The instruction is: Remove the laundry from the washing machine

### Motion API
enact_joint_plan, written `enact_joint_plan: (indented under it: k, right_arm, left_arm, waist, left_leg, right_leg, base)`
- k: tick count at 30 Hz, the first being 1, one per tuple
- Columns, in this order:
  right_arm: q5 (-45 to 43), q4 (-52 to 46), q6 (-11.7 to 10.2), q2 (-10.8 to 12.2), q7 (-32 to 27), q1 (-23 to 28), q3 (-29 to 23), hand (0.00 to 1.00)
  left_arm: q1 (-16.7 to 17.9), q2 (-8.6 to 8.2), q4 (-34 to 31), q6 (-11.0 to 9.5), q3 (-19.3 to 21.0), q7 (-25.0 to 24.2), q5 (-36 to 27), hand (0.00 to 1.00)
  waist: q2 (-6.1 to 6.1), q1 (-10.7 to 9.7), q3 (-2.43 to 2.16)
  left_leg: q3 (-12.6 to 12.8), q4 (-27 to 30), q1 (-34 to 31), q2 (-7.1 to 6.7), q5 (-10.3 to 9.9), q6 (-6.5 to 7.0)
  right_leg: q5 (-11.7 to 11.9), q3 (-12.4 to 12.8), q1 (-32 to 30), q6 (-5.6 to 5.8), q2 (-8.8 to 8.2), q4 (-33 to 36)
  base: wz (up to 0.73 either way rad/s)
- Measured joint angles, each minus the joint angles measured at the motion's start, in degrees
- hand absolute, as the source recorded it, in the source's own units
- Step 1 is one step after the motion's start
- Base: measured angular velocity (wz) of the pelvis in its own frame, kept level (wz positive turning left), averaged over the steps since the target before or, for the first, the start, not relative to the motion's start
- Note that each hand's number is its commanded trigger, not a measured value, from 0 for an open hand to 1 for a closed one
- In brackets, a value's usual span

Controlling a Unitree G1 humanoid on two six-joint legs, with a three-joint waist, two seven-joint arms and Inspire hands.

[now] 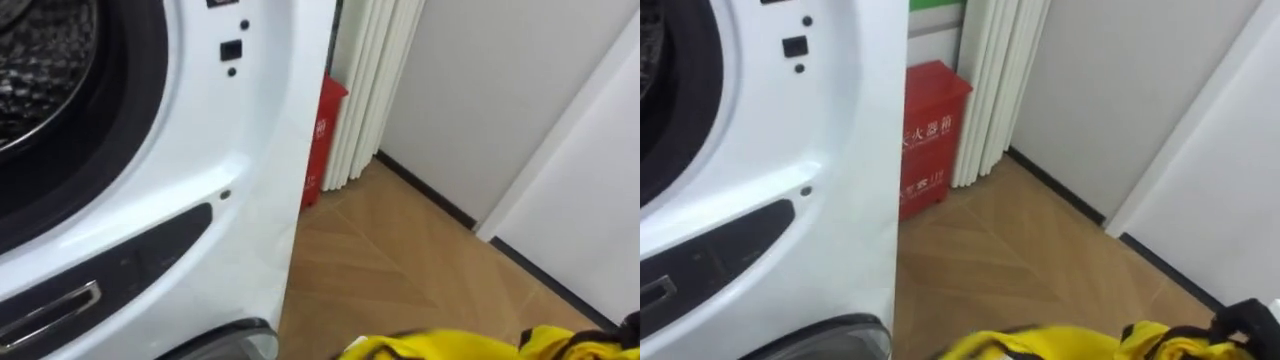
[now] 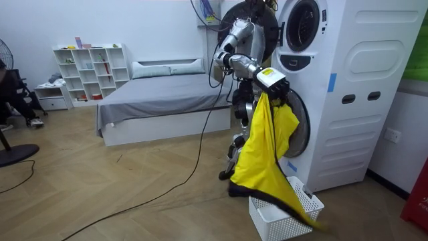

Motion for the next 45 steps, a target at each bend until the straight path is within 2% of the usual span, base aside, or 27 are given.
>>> enact_joint_plan:
  k: [1, 2, 4, 6, 8, 12, 14, 15, 18, 19, 22, 23, 27, 29, 32, 35, 45]
  right_arm:
    - [-0.55, 1.93, 1.02, 0.03, -0.31, -1.05, 1.54, 1.0]
    - [-1.32, 2.95, 1.69, 0.07, -0.57, -1.58, 3.1, 1.0]
    - [-1.74, 4.64, 1.91, 0.13, -0.68, -2.88, 4.79, 1.0]
    - [-1.98, 7.44, 1.88, 0.14, -1.1, -5.2, 6.27, 1.0]
    - [-2.07, 9.85, 1.92, 0.15, -2.38, -7.9, 8.09, 1.0]
    - [-2.03, 11.3, 1.75, 0.27, -4.78, -12.46, 11.47, 1.0]
    - [-1.51, 15.39, 0.33, 0.7, -6.45, -15.75, 12.58, 1.0]
    - [-1.67, 16.09, 0.39, 0.82, -6.97, -16.41, 12.58, 1.0]
    - [-1.88, 17.06, 0.08, 1.35, -9.3, -19.99, 13.85, 1.0]
    - [-1.77, 17.05, -0.72, 1.35, -10.17, -20.92, 14.69, 1.0]
    - [-1.52, 17.22, -2.65, 1.62, -11.59, -21.68, 15.69, 1.0]
    - [-1.11, 18.23, -3.3, 1.67, -12.4, -21.89, 16.57, 1.0]
    - [0.59, 21.19, -3.92, 2.46, -13.81, -21.88, 19.54, 1.0]
    - [0.37, 22.09, -3.97, 3.74, -14.15, -21.9, 20.72, 1.0]
    - [0.46, 23.69, -4.59, 4.49, -15.72, -22.02, 22.1, 1.0]
    - [1.26, 26.11, -5.52, 4.54, -17.06, -22.18, 23.69, 1.0]
    - [2.84, 31.21, -5.9, 4.57, -15.56, -21.84, 26.52, 1.0]
  left_arm:
    - [0.01, 0.37, 0.06, 0.33, -1.37, 0.0, -0.05, 0.0]
    - [-0.18, 0.56, 0.07, 0.58, -2.88, -0.02, -0.06, 0.0]
    - [-0.64, 0.49, 0.14, 0.62, -4.43, -0.04, -0.06, 0.0]
    - [-1.54, 0.49, 0.37, 0.54, -4.81, 0.01, -0.12, 0.0]
    - [-2.67, 0.46, 0.61, 0.18, -4.99, 0.84, -2.34, 0.0]
    - [-2.68, 0.37, 0.48, 0.24, -6.38, 1.17, -4.45, 0.0]
    - [-2.75, 0.17, 0.32, 0.37, -7.68, 1.16, -4.46, 0.0]
    - [-2.77, 0.17, 0.12, 0.32, -8.07, 1.17, -4.43, 0.0]
    - [-2.84, 0.06, 0.46, 0.14, -9.22, 1.33, -4.49, 0.0]
    - [-3.19, -0.02, 0.85, 0.07, -9.72, 1.56, -4.96, 0.0]
    - [-4.76, -0.2, 1.18, -0.38, -10.26, 1.6, -8.61, 0.0]
    - [-4.79, -0.44, 1.38, -1.08, -10.64, 1.65, -10.17, 0.0]
    - [-4.75, -1.22, 1.96, -1.24, -13.48, 2.38, -12.53, 0.0]
    - [-4.8, -1.85, 2.52, -1.16, -14.38, 2.77, -13.21, 0.0]
    - [-4.93, -2.18, 2.48, -1.47, -15.7, 3.47, -13.44, 0.0]
    - [-4.98, -2.27, 2.45, -1.6, -15.76, 4.7, -13.43, 0.0]
    - [-6.48, -2.92, 1.73, -2.43, -17.19, 4.94, -14.64, 0.0]
  waist:
    - [-0.25, 0.87, -0.11]
    - [-0.2, 0.83, -0.07]
    - [0.16, 0.96, 0.14]
    - [0.77, 1.12, 0.48]
    - [1.28, 2.39, 0.87]
    - [2.69, 3.17, 1.24]
    - [3.51, 3.53, 1.2]
    - [3.74, 3.81, 1.19]
    - [4.7, 4.84, 1.13]
    - [4.91, 5.02, 1.13]
    - [5.1, 5.17, 1.11]
    - [5.12, 5.26, 1.1]
    - [5.59, 5.76, 0.99]
    - [6.28, 6.59, 1.0]
    - [7.38, 7.03, 0.77]
    - [7.62, 7.23, 0.82]
    - [7.98, 7.72, 0.99]
  left_leg:
    - [-0.39, 0.57, -0.46, 0.13, -0.01, -0.02]
    - [-1.62, 1.38, -1.16, 0.18, -0.02, -0.02]
    - [-2.88, 2.42, -1.96, 0.17, -0.02, -0.01]
    - [-3.1, 2.54, -2.66, 0.12, -0.03, 0.0]
    - [-2.99, 2.53, -3.71, -0.07, -0.03, 0.0]
    - [-3.28, 5.46, -7.64, 0.01, -0.27, 0.33]
    - [-3.61, 7.09, -9.73, 0.0, -0.27, 0.33]
    - [-3.72, 7.32, -10.25, -0.04, -0.28, 0.34]
    - [-5.01, 7.32, -12.55, -0.73, -0.27, 0.37]
    - [-5.43, 7.34, -13.46, -0.9, -0.27, 0.37]
    - [-6.24, 7.91, -16.07, -0.98, -0.29, 0.4]
    - [-6.35, 8.24, -16.75, -0.92, -0.29, 0.4]
    - [-6.75, 8.21, -17.93, -0.75, -0.47, 0.73]
    - [-6.85, 8.43, -19.3, -0.72, -0.52, 1.04]
    - [-7.01, 9.31, -20.97, -0.89, -0.34, 1.29]
    - [-7.56, 9.96, -21.92, -0.85, -0.27, 1.33]
    - [-9.33, 9.79, -22.91, -1.01, 0.31, 1.58]
  right_leg:
    - [0.23, 0.31, -0.26, -0.12, -0.15, 0.07]
    - [0.31, 0.24, -0.57, -0.19, -0.16, 0.45]
    - [0.32, 0.11, -1.18, -0.19, -0.29, 0.9]
    - [0.35, 0.12, -1.99, -0.13, -0.4, 0.99]
    - [0.37, 0.19, -4.15, -0.1, -0.18, 2.59]
    - [0.41, 0.1, -7.77, -0.04, -0.27, 4.25]
    - [0.41, -1.04, -9.65, -0.05, -0.45, 5.16]
    - [0.41, -1.71, -10.1, -0.07, -0.61, 5.23]
    - [0.4, -1.99, -13.88, -0.25, -0.62, 7.78]
    - [0.38, -2.07, -14.95, -0.28, -0.68, 8.24]
    - [0.45, -3.22, -16.95, -0.44, -1.24, 8.33]
    - [0.56, -3.45, -17.31, -0.59, -1.28, 8.53]
    - [0.78, -4.59, -18.51, -0.88, -1.46, 8.45]
    - [1.19, -5.05, -20.14, -0.98, -1.55, 9.15]
    - [1.31, -5.21, -21.9, -1.01, -1.82, 10.29]
    - [1.16, -5.86, -22.61, -1.21, -2.09, 10.77]
    - [1.1, -7.96, -22.57, -1.3, -3.08, 9.92]
  base:
    - [-0.27]
    - [-0.24]
    - [-0.12]
    - [-0.09]
    - [-0.23]
    - [-0.18]
    - [0.0]
    - [0.0]
    - [-0.09]
    - [0.0]
    - [0.21]
    - [0.14]
    - [0.13]
    - [0.03]
    - [0.04]
    - [0.11]
    - [0.12]
